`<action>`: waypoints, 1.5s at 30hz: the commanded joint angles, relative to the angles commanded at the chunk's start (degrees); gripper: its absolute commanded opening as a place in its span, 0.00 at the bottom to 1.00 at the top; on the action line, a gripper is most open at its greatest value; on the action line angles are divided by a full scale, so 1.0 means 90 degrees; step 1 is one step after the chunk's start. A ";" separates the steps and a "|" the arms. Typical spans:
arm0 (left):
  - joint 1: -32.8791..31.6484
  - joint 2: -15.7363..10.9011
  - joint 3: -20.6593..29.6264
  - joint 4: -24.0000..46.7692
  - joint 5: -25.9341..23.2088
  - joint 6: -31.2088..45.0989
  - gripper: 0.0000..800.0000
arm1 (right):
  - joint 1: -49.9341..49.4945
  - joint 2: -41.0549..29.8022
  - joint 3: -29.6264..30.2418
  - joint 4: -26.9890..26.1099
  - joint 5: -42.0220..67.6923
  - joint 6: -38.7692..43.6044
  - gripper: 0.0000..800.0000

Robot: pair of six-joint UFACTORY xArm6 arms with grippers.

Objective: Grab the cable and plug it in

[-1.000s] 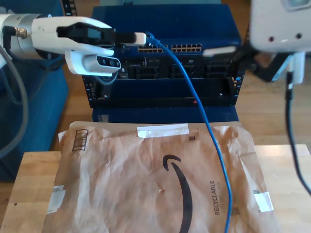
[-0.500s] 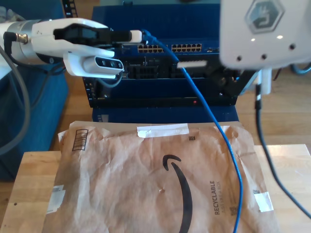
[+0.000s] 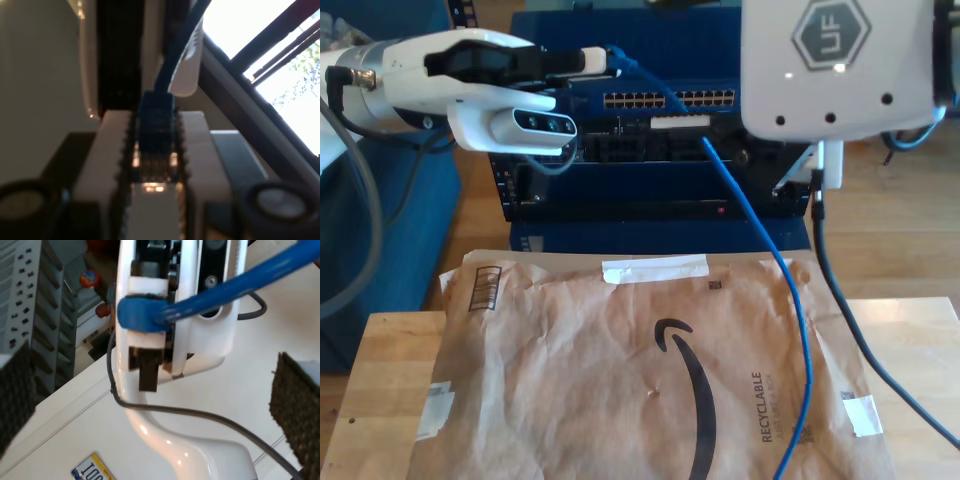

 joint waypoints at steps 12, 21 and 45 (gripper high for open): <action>0.0000 0.0000 0.0010 0.0000 0.0088 0.0000 0.04 | 0.0068 0.0186 -0.0098 0.0000 0.0000 0.0000 0.57; -0.0010 0.0000 0.0000 0.0000 0.0156 0.0000 0.04 | 0.0068 0.0264 -0.0147 0.0147 0.0000 0.0000 0.43; -0.0010 -0.0010 -0.0020 0.0000 0.0225 0.0010 0.04 | 0.0078 0.0293 -0.0127 0.0215 0.0000 0.0020 0.16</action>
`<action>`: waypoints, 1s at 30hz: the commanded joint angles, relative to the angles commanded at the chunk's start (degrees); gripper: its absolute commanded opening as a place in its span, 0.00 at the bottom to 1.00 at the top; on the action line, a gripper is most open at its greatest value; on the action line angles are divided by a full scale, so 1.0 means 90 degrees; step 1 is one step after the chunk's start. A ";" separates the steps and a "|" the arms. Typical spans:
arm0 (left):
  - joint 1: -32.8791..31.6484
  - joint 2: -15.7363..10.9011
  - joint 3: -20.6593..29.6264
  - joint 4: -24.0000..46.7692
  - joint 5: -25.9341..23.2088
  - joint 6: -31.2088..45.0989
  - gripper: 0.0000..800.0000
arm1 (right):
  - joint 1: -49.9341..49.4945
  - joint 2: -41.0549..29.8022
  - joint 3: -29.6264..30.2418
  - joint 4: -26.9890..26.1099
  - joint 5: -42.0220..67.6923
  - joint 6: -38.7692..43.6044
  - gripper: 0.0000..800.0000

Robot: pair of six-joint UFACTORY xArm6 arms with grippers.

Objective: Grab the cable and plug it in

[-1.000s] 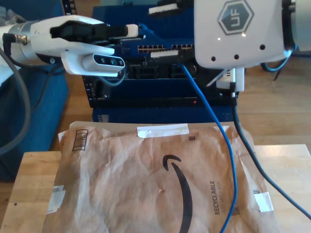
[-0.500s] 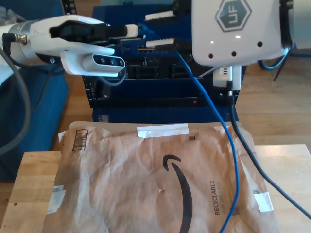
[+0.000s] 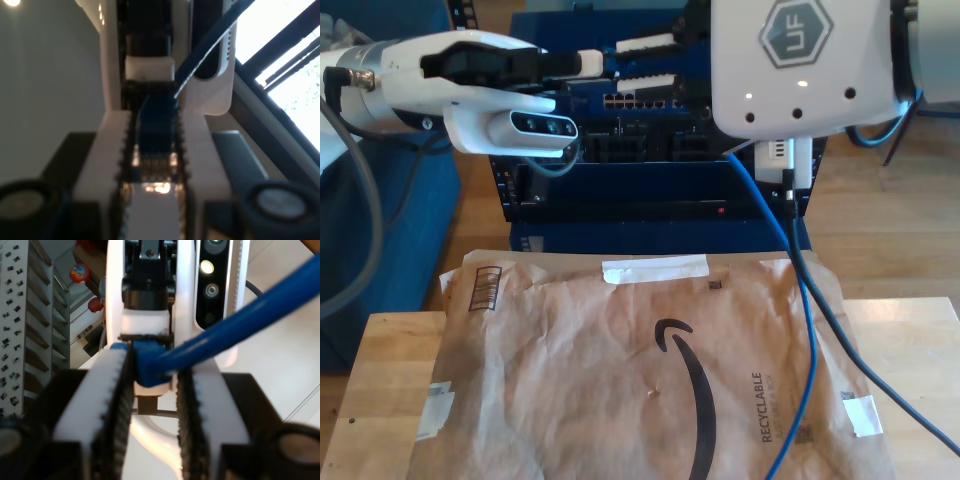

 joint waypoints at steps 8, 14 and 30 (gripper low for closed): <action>0.0000 0.0000 -0.0020 0.0000 -0.0020 0.0059 0.36 | 0.0000 0.0000 0.0010 0.0127 0.0000 0.0010 0.05; 0.0010 -0.0020 -0.0039 0.0000 -0.0059 0.0117 0.76 | -0.0010 0.0049 0.0010 0.0127 0.0010 0.0020 0.01; 0.0459 -0.0039 -0.0772 0.1074 -0.0899 0.0156 0.99 | -0.0098 0.0205 0.0645 0.0078 -0.0694 0.0088 0.00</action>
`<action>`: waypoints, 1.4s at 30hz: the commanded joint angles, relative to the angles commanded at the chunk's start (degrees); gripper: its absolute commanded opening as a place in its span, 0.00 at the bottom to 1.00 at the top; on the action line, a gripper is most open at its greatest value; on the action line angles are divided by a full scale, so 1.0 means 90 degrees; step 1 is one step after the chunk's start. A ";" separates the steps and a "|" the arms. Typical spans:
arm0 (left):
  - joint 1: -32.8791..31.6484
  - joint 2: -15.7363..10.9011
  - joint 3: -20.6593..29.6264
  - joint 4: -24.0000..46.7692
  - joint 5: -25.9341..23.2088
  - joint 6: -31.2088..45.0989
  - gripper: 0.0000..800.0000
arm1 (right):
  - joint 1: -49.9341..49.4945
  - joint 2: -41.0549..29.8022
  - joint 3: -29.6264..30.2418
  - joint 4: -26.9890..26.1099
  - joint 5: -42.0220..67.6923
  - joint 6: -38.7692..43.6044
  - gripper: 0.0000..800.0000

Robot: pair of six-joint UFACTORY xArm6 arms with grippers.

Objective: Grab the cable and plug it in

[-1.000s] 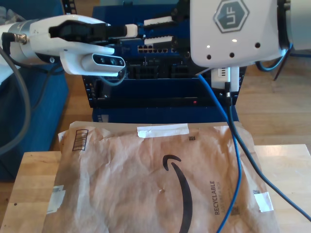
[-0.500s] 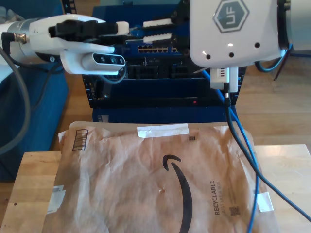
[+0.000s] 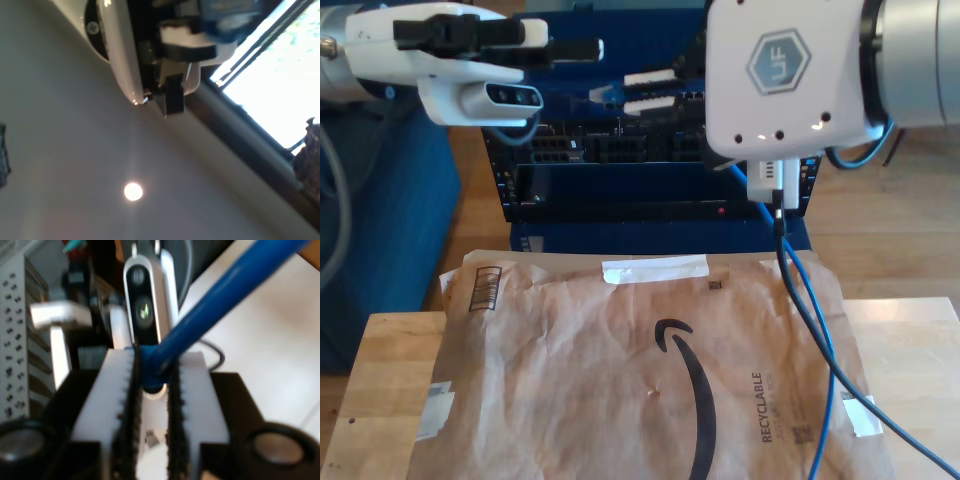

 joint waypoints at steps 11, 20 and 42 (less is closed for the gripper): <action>0.0713 0.0010 -0.0547 0.2911 -0.0811 0.0400 1.00 | -0.1260 -0.0059 0.0469 -0.0068 -0.0244 0.0020 0.03; 0.1768 -0.0029 -0.0527 0.4444 -0.1309 0.2168 1.00 | -0.1338 -0.0186 0.1104 -0.0596 -0.1133 0.0020 0.05; 0.4708 -0.1495 0.1582 0.8147 -0.0947 0.7209 1.00 | -0.1504 0.0020 0.1846 -0.1768 -0.2618 0.0020 0.05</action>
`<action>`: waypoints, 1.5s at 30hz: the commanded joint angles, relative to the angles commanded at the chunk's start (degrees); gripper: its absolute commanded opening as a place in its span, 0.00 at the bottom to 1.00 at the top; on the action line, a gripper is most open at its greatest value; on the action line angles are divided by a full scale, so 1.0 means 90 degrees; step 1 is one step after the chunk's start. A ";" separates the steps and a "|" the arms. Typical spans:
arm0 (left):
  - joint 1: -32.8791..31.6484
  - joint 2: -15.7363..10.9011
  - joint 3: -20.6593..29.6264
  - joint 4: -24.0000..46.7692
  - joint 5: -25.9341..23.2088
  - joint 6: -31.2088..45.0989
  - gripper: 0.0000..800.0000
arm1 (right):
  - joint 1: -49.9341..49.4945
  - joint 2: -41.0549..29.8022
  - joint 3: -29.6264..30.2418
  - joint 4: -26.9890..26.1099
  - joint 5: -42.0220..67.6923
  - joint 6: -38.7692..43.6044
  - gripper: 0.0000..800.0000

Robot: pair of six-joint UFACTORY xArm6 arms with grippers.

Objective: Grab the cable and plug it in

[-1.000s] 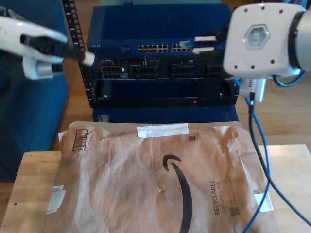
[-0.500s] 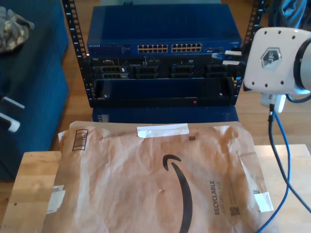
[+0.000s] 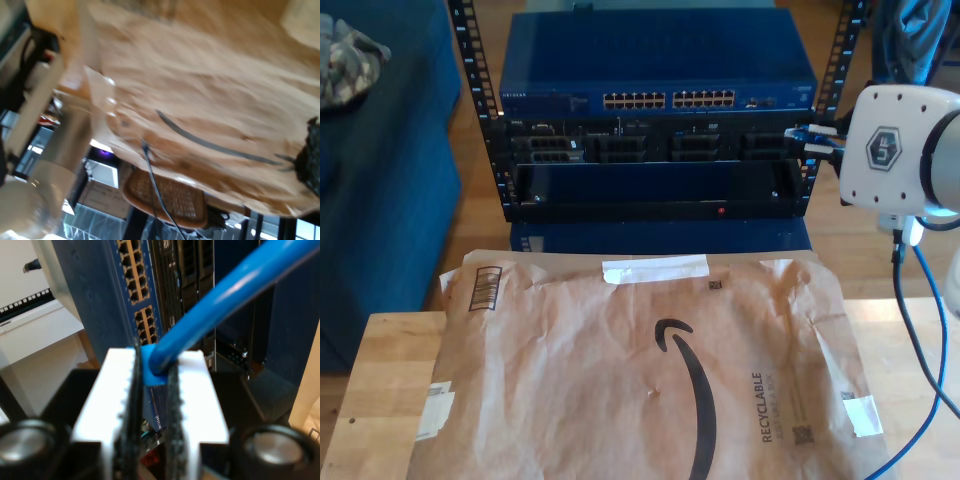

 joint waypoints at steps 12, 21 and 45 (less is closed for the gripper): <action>0.2042 -0.0781 0.2637 0.1582 -0.1387 0.2110 1.00 | -0.0029 0.0195 0.0107 0.0010 -0.0049 0.0000 0.05; 0.2667 -0.1153 0.3683 0.2022 -0.2286 0.2657 1.00 | -0.0049 0.0371 0.0098 0.0010 -0.0225 0.0000 0.05; 0.3419 -0.1934 0.5060 0.2032 -0.4171 0.4552 1.00 | -0.0039 0.0440 0.0107 -0.0010 -0.0225 0.0000 0.05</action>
